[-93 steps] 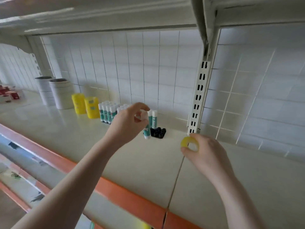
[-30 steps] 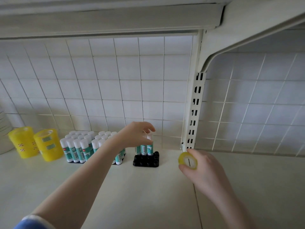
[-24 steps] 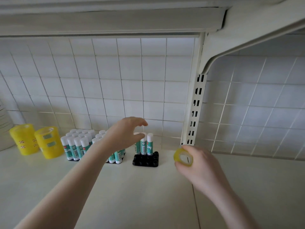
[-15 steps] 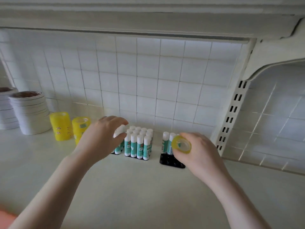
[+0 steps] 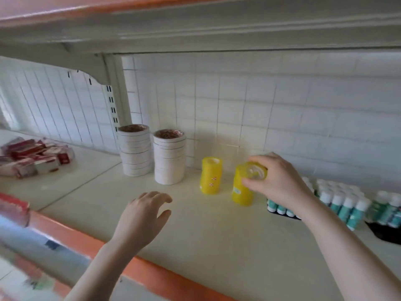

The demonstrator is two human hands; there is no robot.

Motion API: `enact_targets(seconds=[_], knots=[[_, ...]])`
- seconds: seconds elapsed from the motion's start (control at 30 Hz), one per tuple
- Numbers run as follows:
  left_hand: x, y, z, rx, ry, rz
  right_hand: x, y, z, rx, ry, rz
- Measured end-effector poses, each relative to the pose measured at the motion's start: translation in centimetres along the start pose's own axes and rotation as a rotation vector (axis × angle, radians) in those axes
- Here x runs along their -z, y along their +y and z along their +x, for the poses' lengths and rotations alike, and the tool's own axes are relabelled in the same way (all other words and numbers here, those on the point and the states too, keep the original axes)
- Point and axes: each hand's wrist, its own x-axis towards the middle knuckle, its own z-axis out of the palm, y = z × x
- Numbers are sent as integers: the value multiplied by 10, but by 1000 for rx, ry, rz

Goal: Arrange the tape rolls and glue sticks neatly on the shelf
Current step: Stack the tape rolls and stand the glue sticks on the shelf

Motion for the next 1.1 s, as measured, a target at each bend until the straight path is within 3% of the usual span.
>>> enact_targets(seconds=[0.27, 0.6, 1.1], knots=[[-22, -40, 16, 55, -109, -105, -48, -40, 69, 48, -140, -74], [-35, -43, 18, 7, -93, -176, -66, -34, 104, -10, -316, -141], [-35, -45, 19, -6, -95, -183, -74, -21, 109, -8, -322, -68]])
